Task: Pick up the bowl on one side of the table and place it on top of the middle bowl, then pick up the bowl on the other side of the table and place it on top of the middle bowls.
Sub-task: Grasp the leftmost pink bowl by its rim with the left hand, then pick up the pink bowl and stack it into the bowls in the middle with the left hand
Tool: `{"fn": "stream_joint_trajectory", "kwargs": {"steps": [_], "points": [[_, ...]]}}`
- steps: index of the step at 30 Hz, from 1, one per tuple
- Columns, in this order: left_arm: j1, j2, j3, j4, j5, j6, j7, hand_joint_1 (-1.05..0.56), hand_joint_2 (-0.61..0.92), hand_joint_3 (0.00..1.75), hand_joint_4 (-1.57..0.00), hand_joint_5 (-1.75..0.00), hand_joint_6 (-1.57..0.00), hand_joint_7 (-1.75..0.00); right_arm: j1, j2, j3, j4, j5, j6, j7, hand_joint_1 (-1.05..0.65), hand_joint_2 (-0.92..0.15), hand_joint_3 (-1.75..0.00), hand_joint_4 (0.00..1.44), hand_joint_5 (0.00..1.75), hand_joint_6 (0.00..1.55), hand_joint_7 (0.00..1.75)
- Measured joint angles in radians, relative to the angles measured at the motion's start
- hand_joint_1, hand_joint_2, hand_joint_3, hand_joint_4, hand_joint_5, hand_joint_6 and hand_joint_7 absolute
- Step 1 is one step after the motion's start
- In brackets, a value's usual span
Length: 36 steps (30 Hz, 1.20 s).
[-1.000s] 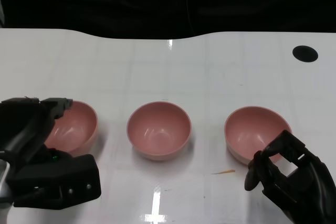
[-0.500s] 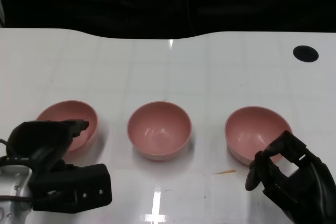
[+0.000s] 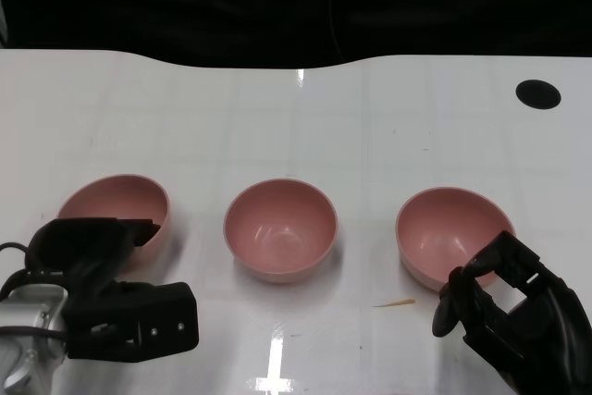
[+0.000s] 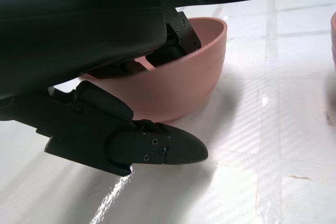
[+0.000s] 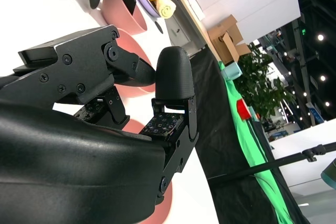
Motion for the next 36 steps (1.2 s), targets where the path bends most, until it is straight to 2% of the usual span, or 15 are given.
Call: {"fn": "stream_joint_trajectory", "kwargs": {"steps": [4,7,9,11,12,13,14,15,16,17,19,25,31,36], "points": [[-0.037,0.007,-0.023,0.056,-0.001,-0.022,0.022,-0.45,0.92,0.29,-0.65,-0.04,-0.70,-0.04,0.000,0.000,-0.001,0.001,0.000,0.001,0.000,-0.07,-0.71,-0.85,0.80,1.75,0.70,1.49],[-0.058,0.007,-0.032,0.104,-0.012,-0.048,0.063,-0.29,0.92,0.25,-0.74,-0.06,-0.80,-0.07,-0.001,0.001,-0.002,0.006,0.000,0.000,0.003,-0.07,-0.71,-0.84,0.81,1.75,0.72,1.47],[-0.065,0.006,-0.033,0.133,-0.029,-0.068,0.091,-0.21,0.92,0.23,-0.86,-0.08,-0.90,-0.08,-0.001,0.001,-0.003,0.007,0.001,0.000,0.004,-0.07,-0.72,-0.83,0.81,1.75,0.73,1.46],[-0.068,-0.003,-0.023,0.155,-0.064,-0.085,0.118,-0.13,0.92,0.13,-1.07,-0.16,-1.06,-0.10,-0.001,0.000,-0.004,0.007,0.005,0.000,0.008,-0.07,-0.72,-0.83,0.81,1.75,0.73,1.46],[-0.068,-0.008,-0.018,0.161,-0.075,-0.097,0.134,-0.11,0.92,0.10,-1.11,-0.18,-1.10,-0.10,-0.001,0.000,-0.004,0.008,0.006,0.000,0.010,-0.06,-0.72,-0.83,0.81,1.75,0.73,1.46],[-0.068,-0.010,-0.016,0.164,-0.088,-0.108,0.151,-0.10,0.92,0.11,-1.09,-0.43,-1.15,-0.10,-0.002,0.000,-0.004,0.009,0.007,0.000,0.011,-0.06,-0.71,-0.83,0.80,1.75,0.73,1.45],[-0.067,-0.011,-0.016,0.165,-0.095,-0.117,0.166,-0.09,0.92,0.12,-0.92,-0.86,-1.18,-0.11,-0.002,-0.001,-0.004,0.010,0.007,0.000,0.012,-0.07,-0.71,-0.83,0.80,1.75,0.73,1.45],[-0.067,-0.011,-0.015,0.165,-0.098,-0.126,0.181,-0.07,0.92,0.15,-0.74,-1.38,-0.98,-0.71,-0.002,0.000,-0.004,0.011,0.006,0.000,0.011,-0.07,-0.71,-0.83,0.80,1.75,0.74,1.45],[-0.067,-0.011,-0.013,0.165,-0.105,-0.142,0.195,-0.05,0.92,0.17,-0.70,-1.56,-0.76,-1.21,-0.002,-0.001,-0.004,0.011,0.006,0.000,0.011,-0.07,-0.71,-0.83,0.80,1.75,0.74,1.45],[-0.066,-0.011,-0.011,0.165,-0.117,-0.165,0.203,-0.04,0.92,0.20,-0.68,-1.67,-0.62,-1.53,-0.002,0.000,-0.004,0.011,0.006,0.000,0.011,-0.07,-0.72,-0.83,0.80,1.75,0.74,1.45],[-0.062,-0.008,-0.005,0.154,-0.143,-0.200,0.205,-0.04,0.92,0.24,-0.65,-1.73,-0.55,-1.68,-0.002,-0.001,-0.003,0.011,0.006,0.000,0.010,-0.07,-0.72,-0.83,0.81,1.75,0.74,1.45],[-0.045,0.039,0.019,0.015,-0.197,-0.228,0.101,-0.02,0.91,0.30,-0.65,-1.65,-0.69,-1.44,-0.001,-0.003,-0.004,0.011,0.002,0.000,0.010,-0.07,-0.72,-0.83,0.80,1.75,0.71,1.48],[-0.021,0.078,0.039,-0.119,-0.216,-0.244,0.044,0.03,0.89,0.30,-0.64,-1.73,-0.67,-1.54,-0.002,-0.003,-0.005,0.011,0.002,0.000,0.010,-0.07,-0.72,-0.82,0.80,1.75,0.71,1.49],[-0.016,0.099,0.059,-0.228,-0.216,-0.252,-0.002,0.02,0.85,0.32,-0.65,-1.69,-0.73,-1.44,-0.002,-0.003,-0.005,0.013,0.002,0.000,0.010,-0.06,-0.72,-0.82,0.81,1.75,0.70,1.49]]}}
